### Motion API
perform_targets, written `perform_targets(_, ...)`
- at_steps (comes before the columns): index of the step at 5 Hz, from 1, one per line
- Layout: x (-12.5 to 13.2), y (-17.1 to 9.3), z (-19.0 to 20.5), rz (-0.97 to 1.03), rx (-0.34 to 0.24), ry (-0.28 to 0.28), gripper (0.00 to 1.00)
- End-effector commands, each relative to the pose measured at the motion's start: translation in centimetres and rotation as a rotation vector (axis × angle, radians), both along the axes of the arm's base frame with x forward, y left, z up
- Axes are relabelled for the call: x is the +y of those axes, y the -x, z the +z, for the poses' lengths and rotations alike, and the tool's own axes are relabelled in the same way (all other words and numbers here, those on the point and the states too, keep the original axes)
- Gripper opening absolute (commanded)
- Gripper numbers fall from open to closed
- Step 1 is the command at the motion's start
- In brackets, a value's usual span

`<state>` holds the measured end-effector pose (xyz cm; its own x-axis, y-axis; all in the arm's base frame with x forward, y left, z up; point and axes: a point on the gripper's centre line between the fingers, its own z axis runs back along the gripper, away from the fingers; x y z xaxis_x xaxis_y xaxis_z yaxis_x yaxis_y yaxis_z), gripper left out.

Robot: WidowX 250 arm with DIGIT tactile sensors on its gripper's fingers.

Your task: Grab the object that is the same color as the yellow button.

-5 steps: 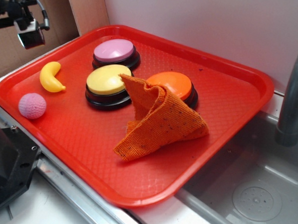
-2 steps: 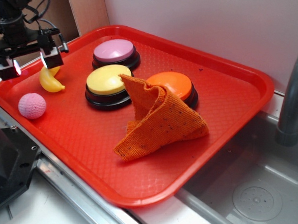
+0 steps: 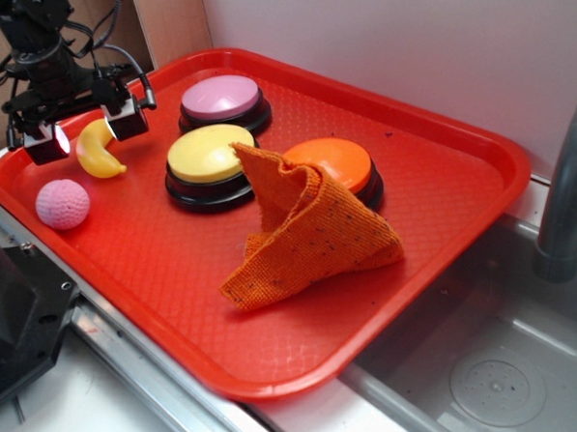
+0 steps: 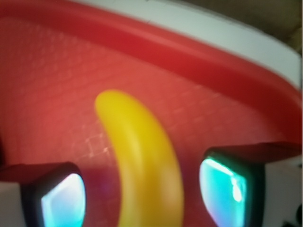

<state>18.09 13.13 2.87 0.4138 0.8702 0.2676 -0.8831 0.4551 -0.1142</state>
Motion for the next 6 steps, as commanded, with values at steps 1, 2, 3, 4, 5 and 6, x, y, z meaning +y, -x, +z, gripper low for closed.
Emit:
perform_targets(1, 0.4, 0.8, -0.7, 0.030, 0.015, -0.030, 0.06)
perform_targets(2, 0.1, 0.7, -0.3, 0.020, -0.002, -0.037, 0.00)
perform_targets(3, -0.2, 0.3, 0.4, -0.118, -0.014, -0.057, 0.00)
perform_targets(4, -2.0, -0.1, 3.5, -0.319, 0.045, -0.113, 0.00)
perform_targets(5, -4.5, 0.0, 7.0, -0.487, 0.091, -0.140, 0.00)
perform_targets(6, -6.9, 0.6, 9.7, -0.669, 0.093, -0.093, 0.00)
